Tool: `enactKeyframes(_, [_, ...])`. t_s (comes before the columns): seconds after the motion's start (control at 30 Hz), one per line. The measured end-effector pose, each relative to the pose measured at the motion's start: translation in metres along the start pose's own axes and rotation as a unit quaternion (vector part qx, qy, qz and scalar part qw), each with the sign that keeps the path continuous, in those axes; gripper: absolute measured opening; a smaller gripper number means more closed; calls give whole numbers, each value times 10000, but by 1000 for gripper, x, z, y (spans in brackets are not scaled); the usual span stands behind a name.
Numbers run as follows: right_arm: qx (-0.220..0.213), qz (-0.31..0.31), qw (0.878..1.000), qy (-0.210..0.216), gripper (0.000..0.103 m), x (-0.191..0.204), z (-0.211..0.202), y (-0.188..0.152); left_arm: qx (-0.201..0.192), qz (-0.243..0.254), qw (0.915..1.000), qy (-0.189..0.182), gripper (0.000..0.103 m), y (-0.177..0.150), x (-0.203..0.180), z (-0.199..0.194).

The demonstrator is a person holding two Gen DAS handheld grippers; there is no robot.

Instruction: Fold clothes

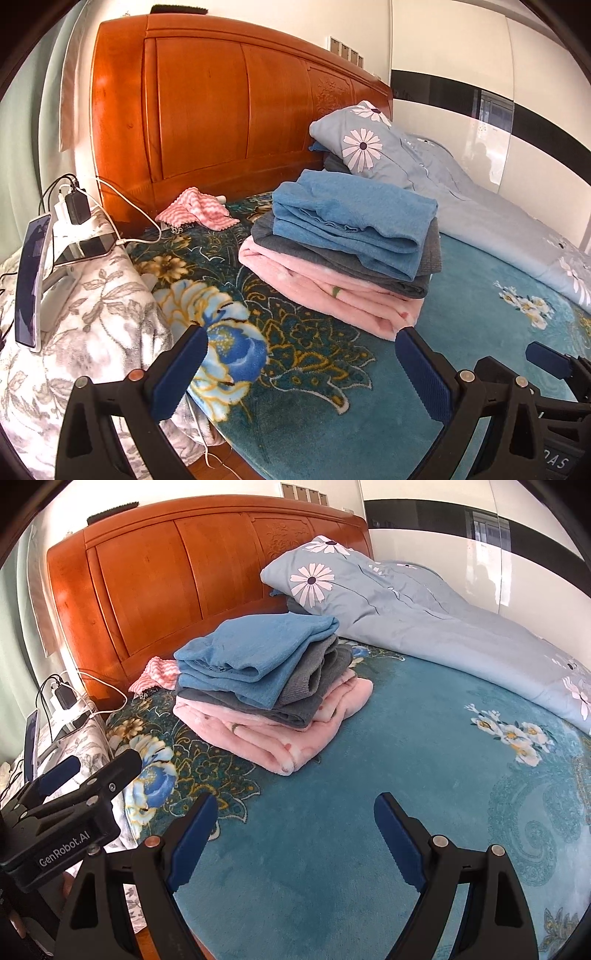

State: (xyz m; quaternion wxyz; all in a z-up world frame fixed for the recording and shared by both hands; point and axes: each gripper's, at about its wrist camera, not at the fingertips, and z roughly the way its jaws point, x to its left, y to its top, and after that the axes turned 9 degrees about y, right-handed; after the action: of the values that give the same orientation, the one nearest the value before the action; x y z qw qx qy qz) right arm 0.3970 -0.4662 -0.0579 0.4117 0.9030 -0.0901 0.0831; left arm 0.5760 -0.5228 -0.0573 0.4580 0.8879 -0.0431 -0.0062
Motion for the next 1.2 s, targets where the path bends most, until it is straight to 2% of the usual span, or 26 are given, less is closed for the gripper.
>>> enactKeyframes(0.67, [-16, -78, 9997, -221, 88, 19, -19, 3, 92, -90, 9996, -241, 103, 1, 9, -10])
enactKeyframes(1.2, [-5, -128, 9992, -372, 88, 32, -20, 7, 15, -148, 9996, -222, 103, 3, 21, -9])
